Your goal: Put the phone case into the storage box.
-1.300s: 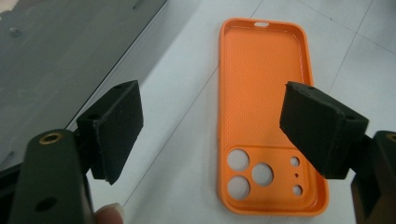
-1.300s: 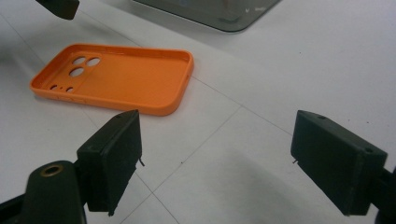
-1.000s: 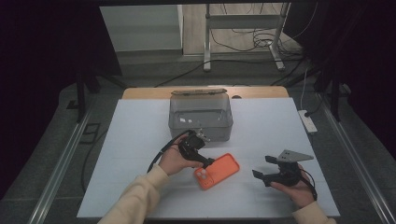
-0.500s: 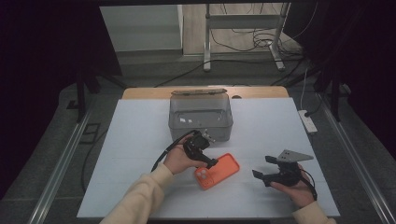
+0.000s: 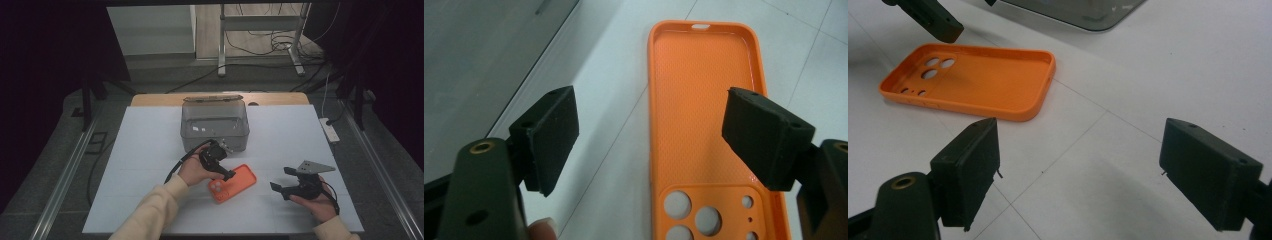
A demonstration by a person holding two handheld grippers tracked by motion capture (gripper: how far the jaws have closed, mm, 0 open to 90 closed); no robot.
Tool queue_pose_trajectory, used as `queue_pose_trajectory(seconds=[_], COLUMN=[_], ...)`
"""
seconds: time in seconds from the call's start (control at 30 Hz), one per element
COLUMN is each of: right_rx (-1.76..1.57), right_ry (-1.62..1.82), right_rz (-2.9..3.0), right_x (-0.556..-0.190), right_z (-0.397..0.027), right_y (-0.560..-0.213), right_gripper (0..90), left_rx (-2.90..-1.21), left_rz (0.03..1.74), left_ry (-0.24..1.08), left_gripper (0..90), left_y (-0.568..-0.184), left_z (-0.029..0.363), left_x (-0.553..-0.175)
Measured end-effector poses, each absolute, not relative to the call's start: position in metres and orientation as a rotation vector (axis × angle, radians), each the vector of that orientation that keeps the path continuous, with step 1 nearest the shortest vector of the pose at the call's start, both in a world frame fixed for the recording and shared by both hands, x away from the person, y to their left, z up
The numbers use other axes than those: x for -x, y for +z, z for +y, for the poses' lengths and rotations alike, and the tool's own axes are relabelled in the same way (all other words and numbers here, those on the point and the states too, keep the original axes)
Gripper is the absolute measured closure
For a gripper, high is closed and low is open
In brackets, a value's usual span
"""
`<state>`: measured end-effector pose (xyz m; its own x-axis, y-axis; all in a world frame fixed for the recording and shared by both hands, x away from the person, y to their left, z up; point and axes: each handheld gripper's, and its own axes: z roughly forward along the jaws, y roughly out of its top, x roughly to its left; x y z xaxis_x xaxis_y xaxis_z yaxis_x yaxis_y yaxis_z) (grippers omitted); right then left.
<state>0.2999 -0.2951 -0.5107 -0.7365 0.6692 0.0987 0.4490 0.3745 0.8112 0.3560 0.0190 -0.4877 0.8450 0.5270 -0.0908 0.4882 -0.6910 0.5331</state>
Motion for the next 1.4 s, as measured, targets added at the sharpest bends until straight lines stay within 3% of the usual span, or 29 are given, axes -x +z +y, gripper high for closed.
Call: queue_pose_trajectory(seconds=[0.93, 1.4], right_rx=[-0.991, -0.989], right_ry=[1.286, 1.289], right_rz=[2.398, 2.399], right_x=[-0.301, -0.300], right_z=[-0.295, -0.295], right_y=[-0.512, -0.511], right_gripper=[16.4, 16.4], left_rx=[-2.487, -2.534], left_rz=[0.741, 0.729], left_ry=[0.054, 0.013], left_gripper=[23.5, 30.8], left_y=[-0.498, -0.502], left_z=[0.011, 0.009], left_x=[-0.364, -0.368])
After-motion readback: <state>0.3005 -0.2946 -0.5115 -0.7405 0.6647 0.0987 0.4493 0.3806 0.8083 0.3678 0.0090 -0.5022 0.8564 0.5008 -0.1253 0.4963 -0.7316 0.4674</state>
